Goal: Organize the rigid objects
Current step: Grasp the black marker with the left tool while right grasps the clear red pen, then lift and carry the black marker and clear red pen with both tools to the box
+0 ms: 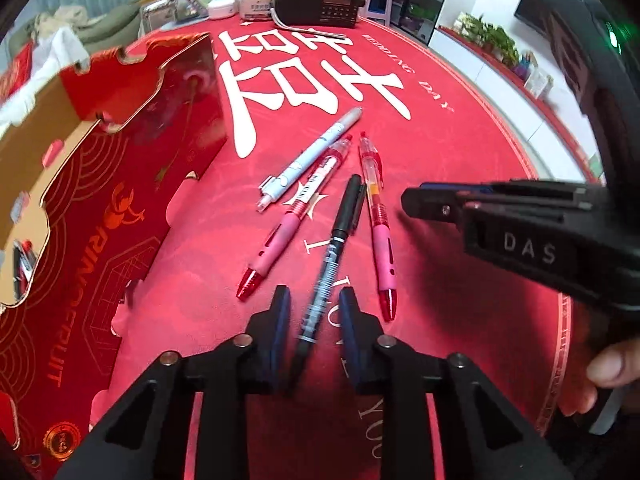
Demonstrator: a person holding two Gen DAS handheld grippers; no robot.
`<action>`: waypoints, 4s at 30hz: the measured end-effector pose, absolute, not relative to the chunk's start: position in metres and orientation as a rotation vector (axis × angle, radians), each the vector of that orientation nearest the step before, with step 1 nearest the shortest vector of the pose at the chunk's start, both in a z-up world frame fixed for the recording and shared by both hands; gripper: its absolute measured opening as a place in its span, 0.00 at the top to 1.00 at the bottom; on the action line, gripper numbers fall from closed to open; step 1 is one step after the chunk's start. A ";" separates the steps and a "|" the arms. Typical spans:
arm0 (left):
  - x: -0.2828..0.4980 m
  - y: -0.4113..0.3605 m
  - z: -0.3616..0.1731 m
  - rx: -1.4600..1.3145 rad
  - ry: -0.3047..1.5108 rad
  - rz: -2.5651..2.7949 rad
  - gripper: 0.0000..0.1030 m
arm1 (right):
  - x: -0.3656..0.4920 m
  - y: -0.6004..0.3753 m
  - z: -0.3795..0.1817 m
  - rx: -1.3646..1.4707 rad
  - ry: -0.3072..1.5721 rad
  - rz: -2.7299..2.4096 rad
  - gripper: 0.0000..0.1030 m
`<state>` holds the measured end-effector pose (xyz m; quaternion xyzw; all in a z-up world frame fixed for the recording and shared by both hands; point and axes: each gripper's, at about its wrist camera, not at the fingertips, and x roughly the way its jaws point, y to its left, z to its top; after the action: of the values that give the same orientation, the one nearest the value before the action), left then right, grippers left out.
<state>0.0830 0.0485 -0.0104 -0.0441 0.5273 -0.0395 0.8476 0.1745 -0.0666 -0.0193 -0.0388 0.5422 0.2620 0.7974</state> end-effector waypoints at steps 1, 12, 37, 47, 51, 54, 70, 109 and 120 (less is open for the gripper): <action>0.083 0.049 -0.010 -0.089 1.114 -0.090 0.75 | 0.175 -0.065 -0.020 -0.077 1.171 0.562 0.89; 0.088 0.033 -0.012 0.071 1.074 -0.147 0.75 | 0.197 -0.062 -0.026 0.027 1.250 0.451 0.89; 0.079 0.031 -0.016 0.073 0.979 -0.149 0.71 | 0.189 -0.019 -0.026 -0.322 1.175 0.471 0.68; 0.076 0.032 -0.015 0.032 0.979 -0.108 0.70 | 0.179 -0.029 -0.009 -0.264 1.120 0.604 0.68; 0.078 0.041 -0.016 -0.025 0.978 -0.108 0.70 | 0.183 -0.013 -0.017 -0.258 1.157 0.593 0.68; 0.076 0.041 -0.017 -0.013 0.971 -0.118 0.70 | 0.186 -0.011 -0.018 -0.211 1.182 0.653 0.68; 0.087 0.028 -0.016 -0.056 1.012 -0.042 0.51 | 0.195 -0.038 -0.024 -0.375 1.133 0.612 0.82; 0.043 0.039 0.031 -0.118 1.049 0.201 0.92 | 0.117 -0.074 0.030 -0.143 1.004 0.692 0.89; 0.028 0.075 0.085 -0.179 0.929 0.267 0.92 | 0.106 -0.039 0.081 -0.156 0.902 0.768 0.89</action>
<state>0.0279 0.0752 0.0845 -0.0860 0.4462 0.1283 0.8815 0.1057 -0.0390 0.0806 -0.0732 0.4248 0.3615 0.8267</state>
